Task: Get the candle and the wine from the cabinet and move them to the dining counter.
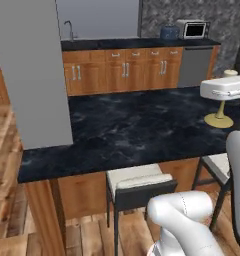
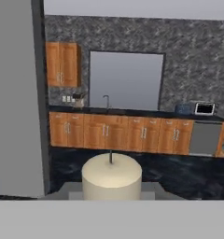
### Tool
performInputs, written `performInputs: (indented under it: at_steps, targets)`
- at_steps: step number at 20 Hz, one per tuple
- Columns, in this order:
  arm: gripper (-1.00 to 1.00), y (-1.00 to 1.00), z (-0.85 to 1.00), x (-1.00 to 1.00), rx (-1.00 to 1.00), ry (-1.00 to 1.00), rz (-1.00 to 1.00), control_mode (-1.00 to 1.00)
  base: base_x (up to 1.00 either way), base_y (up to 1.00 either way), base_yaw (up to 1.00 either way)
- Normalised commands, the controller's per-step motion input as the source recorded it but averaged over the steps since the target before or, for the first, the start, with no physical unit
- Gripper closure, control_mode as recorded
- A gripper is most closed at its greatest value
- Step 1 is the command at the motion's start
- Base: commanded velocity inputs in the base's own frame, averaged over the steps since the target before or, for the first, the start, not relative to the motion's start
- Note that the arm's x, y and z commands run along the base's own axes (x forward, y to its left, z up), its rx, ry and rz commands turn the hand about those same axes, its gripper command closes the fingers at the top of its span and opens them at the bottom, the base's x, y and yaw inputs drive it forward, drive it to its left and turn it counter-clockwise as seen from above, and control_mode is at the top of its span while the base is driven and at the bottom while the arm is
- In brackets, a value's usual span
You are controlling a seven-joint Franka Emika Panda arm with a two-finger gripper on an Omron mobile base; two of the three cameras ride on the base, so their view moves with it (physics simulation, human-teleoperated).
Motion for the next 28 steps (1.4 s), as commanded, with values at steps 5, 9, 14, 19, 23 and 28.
performInputs:
  at_steps: [5,9,14,19,23,28]
  targets:
    - [1.0,0.0,0.0,0.0,0.0,0.0,0.0,1.0,0.07,-0.63,0.54]
    - [1.0,0.0,0.0,0.0,0.0,0.0,0.0,1.0,0.25,-0.48,0.08]
    - [1.0,0.0,0.0,0.0,0.0,0.0,0.0,1.0,0.37,-0.36,-0.08]
    - [1.0,0.0,0.0,0.0,0.0,0.0,0.0,1.0,0.38,-0.08,-0.27]
    - [1.0,0.0,0.0,0.0,0.0,0.0,0.0,1.0,0.34,-0.02,-0.28]
    - [1.0,0.0,0.0,0.0,0.0,0.0,0.0,1.0,0.37,0.0,-0.29]
